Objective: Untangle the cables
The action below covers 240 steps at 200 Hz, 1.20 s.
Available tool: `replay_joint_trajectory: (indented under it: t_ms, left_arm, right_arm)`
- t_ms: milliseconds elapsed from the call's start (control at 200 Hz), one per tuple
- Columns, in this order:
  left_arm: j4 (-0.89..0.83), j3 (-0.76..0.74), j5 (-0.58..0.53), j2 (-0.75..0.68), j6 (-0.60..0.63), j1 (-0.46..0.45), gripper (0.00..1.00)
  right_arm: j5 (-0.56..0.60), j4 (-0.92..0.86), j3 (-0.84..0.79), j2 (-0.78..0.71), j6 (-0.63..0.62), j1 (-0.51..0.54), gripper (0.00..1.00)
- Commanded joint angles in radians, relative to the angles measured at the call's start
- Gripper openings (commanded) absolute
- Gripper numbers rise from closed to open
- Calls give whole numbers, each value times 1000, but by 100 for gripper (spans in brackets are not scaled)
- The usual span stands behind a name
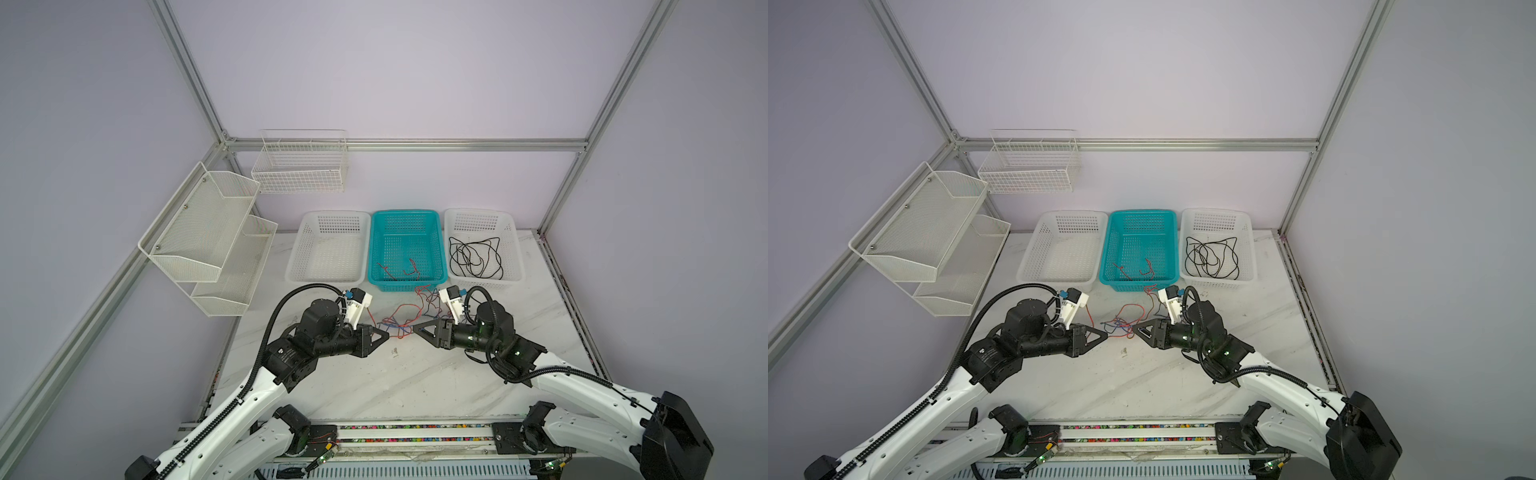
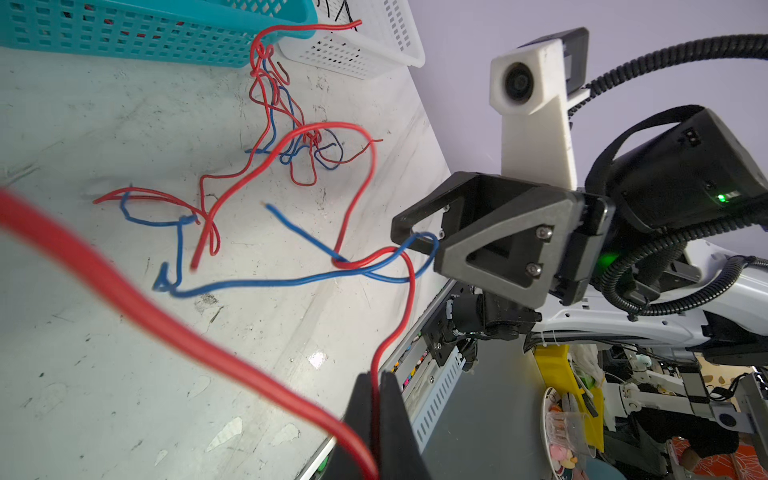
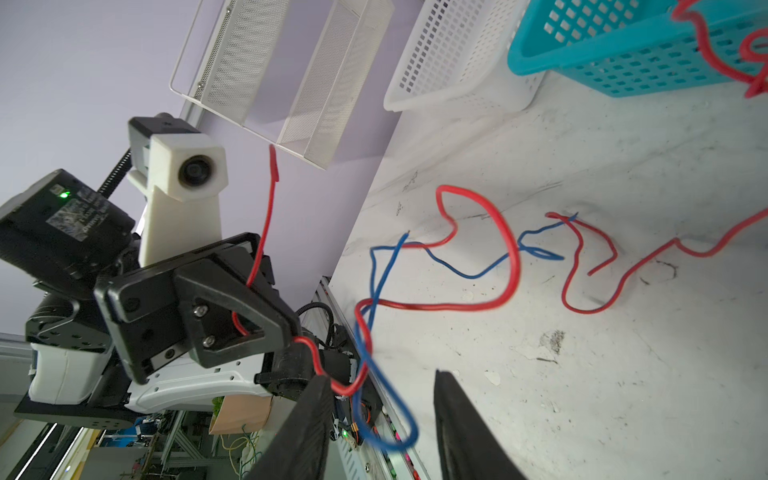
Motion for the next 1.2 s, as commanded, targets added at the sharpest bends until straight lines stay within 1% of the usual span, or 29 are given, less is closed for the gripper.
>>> replay_joint_trajectory:
  t_ms: [0, 85, 260, 425, 650, 740, 985, 1195]
  left_arm:
    - [41, -43, -3, -25, 2, 4, 0]
    - [43, -42, -3, -20, 3, 4, 0]
    - [53, -42, 12, -8, -1, 6, 0]
    - [55, -49, 6, -14, 2, 6, 0]
    - [43, -49, -13, -17, 8, 6, 0]
    - [13, -37, -39, -24, 19, 7, 0]
    - [-107, 19, -179, -60, 27, 32, 0]
    - [-181, 49, -240, -99, 34, 96, 0]
  right_arm:
    - [8, 48, 26, -6, 16, 5, 43]
    - [6, 59, 32, 1, 19, 6, 43]
    - [11, 108, 22, 6, 37, 8, 33]
    - [8, 124, 27, 23, 37, 16, 21]
    - [17, 104, 27, 21, 24, 18, 0]
    - [41, 50, 31, 3, -2, 19, 0]
    - [61, -68, 10, -27, -66, 18, 0]
    - [82, -151, -27, -43, -123, 19, 0]
